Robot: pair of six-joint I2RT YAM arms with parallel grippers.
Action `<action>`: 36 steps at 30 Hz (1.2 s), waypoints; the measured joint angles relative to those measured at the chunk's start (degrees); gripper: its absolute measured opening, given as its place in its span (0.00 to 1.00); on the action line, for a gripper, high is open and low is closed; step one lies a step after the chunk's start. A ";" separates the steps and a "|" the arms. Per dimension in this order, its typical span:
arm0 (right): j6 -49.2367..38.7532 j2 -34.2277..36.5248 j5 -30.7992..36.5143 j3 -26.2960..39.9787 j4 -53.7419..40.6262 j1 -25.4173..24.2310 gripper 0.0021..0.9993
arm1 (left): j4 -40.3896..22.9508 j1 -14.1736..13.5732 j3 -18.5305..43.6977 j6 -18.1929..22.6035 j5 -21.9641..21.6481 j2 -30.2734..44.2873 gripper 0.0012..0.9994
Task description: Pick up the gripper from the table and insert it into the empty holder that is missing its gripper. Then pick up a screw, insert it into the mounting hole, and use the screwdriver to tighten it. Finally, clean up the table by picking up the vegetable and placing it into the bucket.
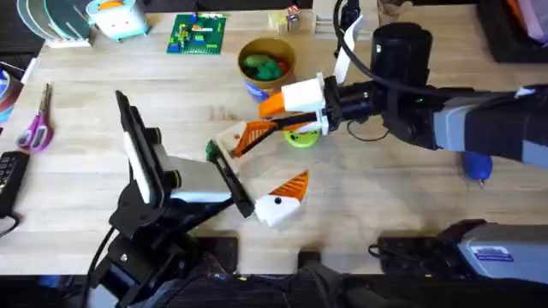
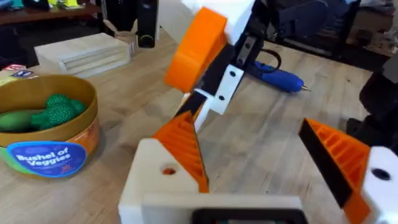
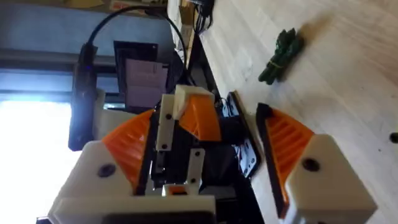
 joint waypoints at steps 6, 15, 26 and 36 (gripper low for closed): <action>-2.32 -0.02 -1.34 0.00 -4.59 0.60 0.82 | 0.02 0.00 0.00 0.00 0.00 0.00 0.99; -3.34 -0.02 -1.68 0.00 -4.33 0.63 0.17 | -0.01 0.00 0.00 -0.04 0.02 0.00 0.99; -2.79 0.00 -0.51 0.00 -4.30 0.63 0.01 | -0.02 0.02 0.00 -0.05 -0.02 -0.02 0.99; 1.81 -0.02 2.49 -0.03 1.08 1.21 0.01 | 0.05 0.02 0.00 0.48 -1.07 -0.02 0.99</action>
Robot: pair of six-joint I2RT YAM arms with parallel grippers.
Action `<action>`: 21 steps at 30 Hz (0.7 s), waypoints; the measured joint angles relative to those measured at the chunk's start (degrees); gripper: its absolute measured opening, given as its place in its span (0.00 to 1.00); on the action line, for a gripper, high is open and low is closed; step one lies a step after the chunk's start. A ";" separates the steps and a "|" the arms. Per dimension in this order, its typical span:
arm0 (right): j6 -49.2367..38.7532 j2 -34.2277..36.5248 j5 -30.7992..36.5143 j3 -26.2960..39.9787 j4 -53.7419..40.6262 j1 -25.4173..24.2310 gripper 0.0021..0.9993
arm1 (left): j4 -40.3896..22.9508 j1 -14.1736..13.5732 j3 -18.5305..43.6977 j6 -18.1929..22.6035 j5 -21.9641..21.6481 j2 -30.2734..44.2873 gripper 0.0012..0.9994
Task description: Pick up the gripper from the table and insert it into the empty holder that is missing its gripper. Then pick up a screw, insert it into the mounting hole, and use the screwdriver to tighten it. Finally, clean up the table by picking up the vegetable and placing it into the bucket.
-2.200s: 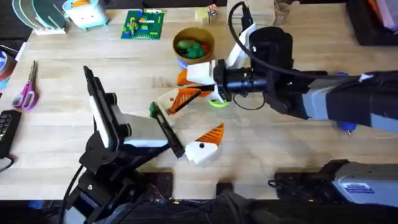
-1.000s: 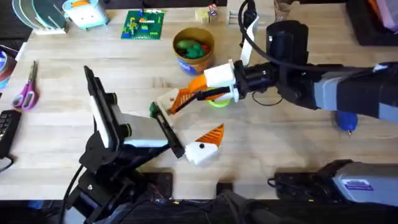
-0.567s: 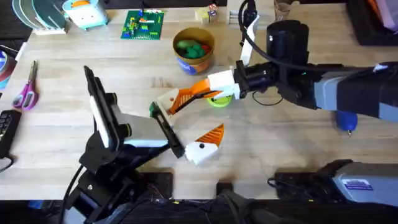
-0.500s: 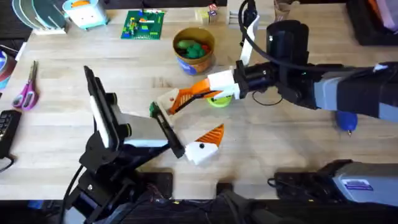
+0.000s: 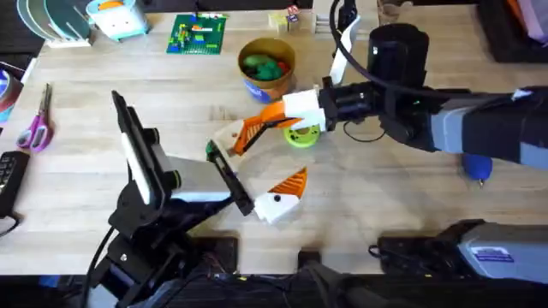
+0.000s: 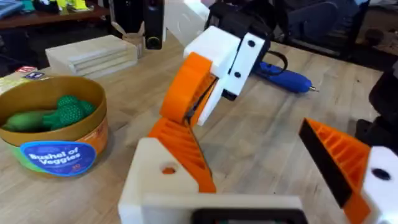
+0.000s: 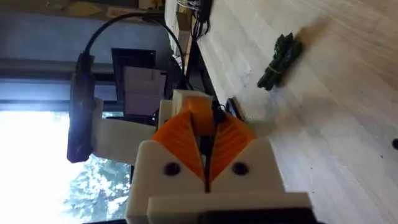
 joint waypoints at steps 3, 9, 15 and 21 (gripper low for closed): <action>1.72 0.17 1.20 -0.13 2.16 0.63 0.01 | 0.19 0.09 0.00 0.57 -0.80 -0.04 0.99; 3.15 0.17 2.88 -0.15 2.51 1.69 0.01 | 0.11 0.11 0.00 0.57 -1.94 -0.04 0.99; 3.58 0.17 6.38 -0.15 2.77 3.27 0.01 | -0.09 0.13 0.00 0.45 -3.91 -0.04 0.99; 4.44 0.17 10.57 -0.15 3.12 5.54 0.01 | -0.30 0.17 0.00 -0.16 -7.79 -0.04 0.99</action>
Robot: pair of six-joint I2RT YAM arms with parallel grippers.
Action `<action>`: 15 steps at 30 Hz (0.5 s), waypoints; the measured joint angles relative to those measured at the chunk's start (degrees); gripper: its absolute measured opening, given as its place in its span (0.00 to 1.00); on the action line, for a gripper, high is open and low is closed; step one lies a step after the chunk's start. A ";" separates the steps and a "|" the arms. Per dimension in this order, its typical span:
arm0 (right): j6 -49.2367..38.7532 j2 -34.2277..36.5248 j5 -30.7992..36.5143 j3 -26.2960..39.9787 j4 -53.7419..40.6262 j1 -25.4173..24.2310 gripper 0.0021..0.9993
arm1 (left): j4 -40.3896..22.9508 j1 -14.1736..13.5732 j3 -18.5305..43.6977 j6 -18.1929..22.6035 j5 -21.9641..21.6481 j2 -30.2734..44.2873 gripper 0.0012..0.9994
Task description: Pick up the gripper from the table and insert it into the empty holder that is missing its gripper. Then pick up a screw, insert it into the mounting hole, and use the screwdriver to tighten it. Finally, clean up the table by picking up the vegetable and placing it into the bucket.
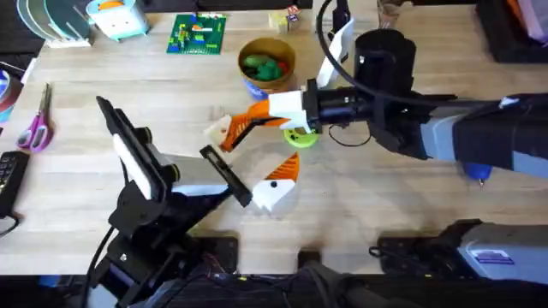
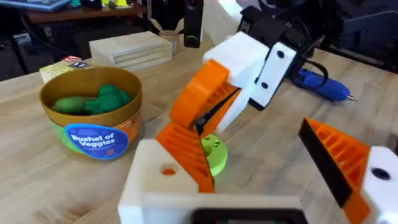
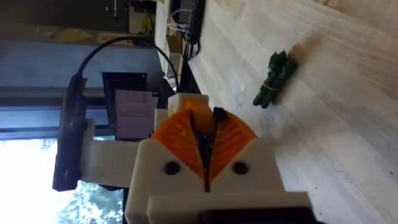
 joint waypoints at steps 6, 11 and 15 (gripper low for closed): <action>0.62 0.00 1.58 0.00 0.00 0.93 0.01 | -0.12 0.00 0.00 -0.43 -2.00 0.00 0.99; 1.48 0.00 2.01 0.02 0.00 1.22 0.01 | -0.16 0.00 0.00 -0.60 -2.45 0.00 0.99; 1.71 0.00 2.54 0.02 0.04 1.84 0.01 | -0.21 0.01 0.00 -0.63 -3.28 0.00 0.99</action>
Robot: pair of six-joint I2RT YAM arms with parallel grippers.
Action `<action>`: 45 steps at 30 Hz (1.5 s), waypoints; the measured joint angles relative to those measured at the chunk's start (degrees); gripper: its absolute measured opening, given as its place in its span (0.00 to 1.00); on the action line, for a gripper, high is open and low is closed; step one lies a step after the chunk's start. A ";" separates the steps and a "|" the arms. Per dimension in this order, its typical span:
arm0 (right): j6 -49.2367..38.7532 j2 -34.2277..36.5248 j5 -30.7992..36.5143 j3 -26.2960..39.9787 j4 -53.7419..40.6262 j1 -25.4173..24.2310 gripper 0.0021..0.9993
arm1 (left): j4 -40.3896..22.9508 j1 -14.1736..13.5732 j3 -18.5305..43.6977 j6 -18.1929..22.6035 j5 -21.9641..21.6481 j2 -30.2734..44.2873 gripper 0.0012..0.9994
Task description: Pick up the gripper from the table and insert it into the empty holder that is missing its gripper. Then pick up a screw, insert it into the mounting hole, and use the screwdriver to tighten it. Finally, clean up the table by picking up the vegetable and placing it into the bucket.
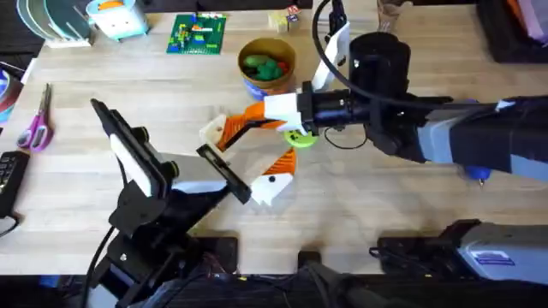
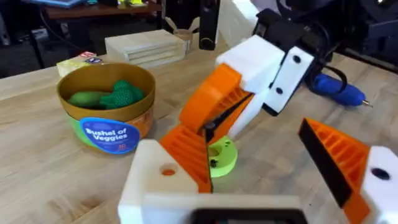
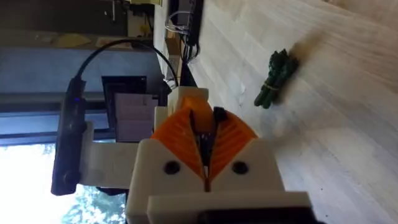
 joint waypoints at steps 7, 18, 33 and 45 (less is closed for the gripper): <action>0.57 -0.01 2.20 0.00 0.23 1.21 0.01 | -0.11 0.21 0.00 -0.38 -1.07 0.00 0.99; 1.80 0.00 5.91 0.00 0.89 2.53 0.01 | -0.14 0.84 0.00 -0.94 0.08 0.00 0.99; 2.49 -0.02 12.30 0.00 1.38 4.94 0.01 | -0.14 1.35 0.00 -1.95 0.46 0.02 0.99; 2.55 -0.02 12.06 0.00 1.44 5.11 0.14 | -0.14 1.32 0.00 -1.92 -0.09 0.00 0.99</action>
